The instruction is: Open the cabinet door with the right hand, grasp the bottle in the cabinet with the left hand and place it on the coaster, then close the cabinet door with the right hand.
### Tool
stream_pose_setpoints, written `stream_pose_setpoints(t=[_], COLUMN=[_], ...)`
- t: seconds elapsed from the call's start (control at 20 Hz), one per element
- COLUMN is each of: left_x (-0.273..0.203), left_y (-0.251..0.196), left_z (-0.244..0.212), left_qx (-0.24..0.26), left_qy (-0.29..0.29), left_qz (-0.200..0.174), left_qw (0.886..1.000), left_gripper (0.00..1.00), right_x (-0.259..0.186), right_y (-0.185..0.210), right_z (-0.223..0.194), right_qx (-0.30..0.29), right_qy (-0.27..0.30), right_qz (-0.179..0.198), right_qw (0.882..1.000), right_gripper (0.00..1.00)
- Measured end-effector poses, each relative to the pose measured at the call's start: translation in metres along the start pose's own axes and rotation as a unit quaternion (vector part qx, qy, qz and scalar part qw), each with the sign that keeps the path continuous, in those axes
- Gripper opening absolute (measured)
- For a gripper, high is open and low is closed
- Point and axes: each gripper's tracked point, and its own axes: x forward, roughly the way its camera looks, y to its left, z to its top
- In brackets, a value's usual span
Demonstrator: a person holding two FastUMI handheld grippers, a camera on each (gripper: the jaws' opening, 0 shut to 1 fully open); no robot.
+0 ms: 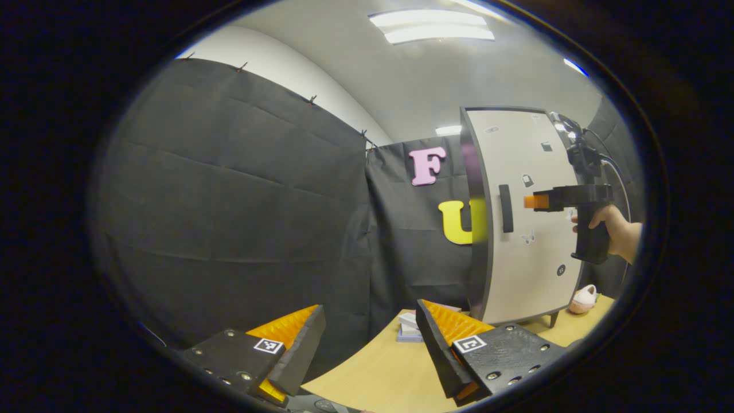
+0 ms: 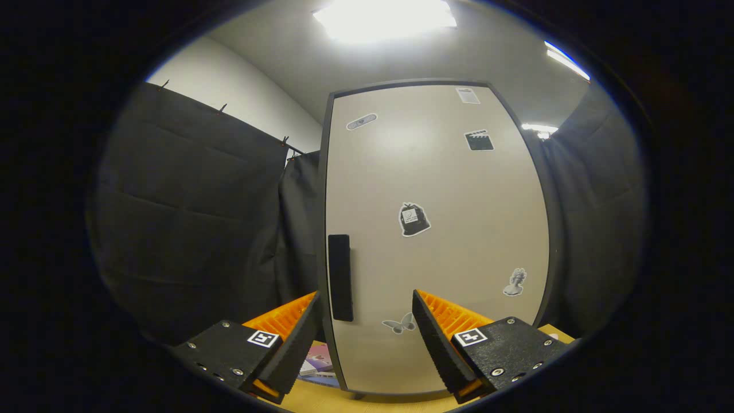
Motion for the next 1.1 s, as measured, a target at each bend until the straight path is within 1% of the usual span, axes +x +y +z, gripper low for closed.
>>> stream_pose_setpoints(t=[0.05, 0.15, 0.25, 0.3, 0.35, 0.4, 0.5, 0.55, 0.6, 0.65, 0.7, 0.75, 0.8, 0.85, 0.9, 0.95, 1.1], left_x=[0.001, -0.001, 0.001, 0.002, 0.002, 0.002, 0.003, 0.003, 0.004, 0.005, 0.006, 0.008, 0.01, 0.01, 0.011, 0.011, 0.007], left_y=[0.005, 0.015, 0.017, 0.018, 0.019, 0.02, 0.022, 0.023, 0.024, 0.024, 0.025, 0.026, 0.027, 0.028, 0.028, 0.028, 0.026], left_z=[-0.002, -0.005, -0.008, -0.009, -0.01, -0.011, -0.014, -0.016, -0.017, -0.018, -0.019, -0.021, -0.022, -0.024, -0.024, -0.025, -0.022], left_qx=[-0.001, -0.005, -0.007, -0.007, -0.007, -0.007, -0.01, -0.011, -0.012, -0.014, -0.016, -0.019, -0.022, -0.024, -0.025, -0.027, -0.03], left_qy=[0.001, 0.004, 0.007, 0.008, 0.009, 0.01, 0.011, 0.011, 0.012, 0.013, 0.014, 0.016, 0.017, 0.018, 0.019, 0.018, 0.013], left_qz=[0.005, 0.012, 0.017, 0.018, 0.02, 0.022, 0.024, 0.026, 0.027, 0.028, 0.029, 0.029, 0.029, 0.028, 0.027, 0.024, 0.012], left_qw=[1.0, 1.0, 1.0, 1.0, 1.0, 1.0, 1.0, 1.0, 0.999, 0.999, 0.999, 0.999, 0.999, 0.999, 0.999, 0.999, 0.999], left_gripper=[0.91, 0.91, 0.93, 0.91, 0.93, 0.92, 0.92, 0.92, 0.94, 0.94, 0.94, 0.94, 0.93, 0.94, 0.92, 0.94, 0.93], right_x=[0.007, 0.023, 0.039, 0.048, 0.055, 0.063, 0.077, 0.083, 0.088, 0.092, 0.095, 0.097, 0.098, 0.094, 0.098, 0.097, 0.092], right_y=[0.004, 0.012, 0.021, 0.026, 0.029, 0.03, 0.031, 0.031, 0.032, 0.031, 0.031, 0.031, 0.028, 0.029, 0.029, 0.029, 0.03], right_z=[0.0, -0.001, -0.004, -0.005, -0.005, -0.005, -0.007, -0.008, -0.01, -0.014, -0.018, -0.023, -0.026, -0.025, -0.027, -0.027, -0.026], right_qx=[-0.007, -0.021, -0.02, -0.018, -0.018, -0.02, -0.023, -0.022, -0.02, -0.018, -0.014, -0.009, -0.01, -0.004, 0.001, 0.005, 0.007], right_qy=[-0.002, -0.004, 0.005, 0.009, 0.013, 0.017, 0.03, 0.038, 0.048, 0.061, 0.074, 0.086, 0.096, 0.097, 0.105, 0.109, 0.122], right_qz=[-0.001, -0.003, -0.001, 0.0, -0.001, -0.005, -0.012, -0.015, -0.018, -0.023, -0.024, -0.024, -0.035, -0.032, -0.029, -0.026, -0.012], right_qw=[1.0, 1.0, 1.0, 1.0, 1.0, 1.0, 0.999, 0.999, 0.998, 0.998, 0.997, 0.996, 0.995, 0.995, 0.994, 0.994, 0.992], right_gripper=[0.95, 0.95, 0.93, 0.92, 0.91, 0.89, 0.83, 0.78, 0.74, 0.67, 0.64, 0.58, 0.53, 0.42, 0.34, 0.29, 0.22])
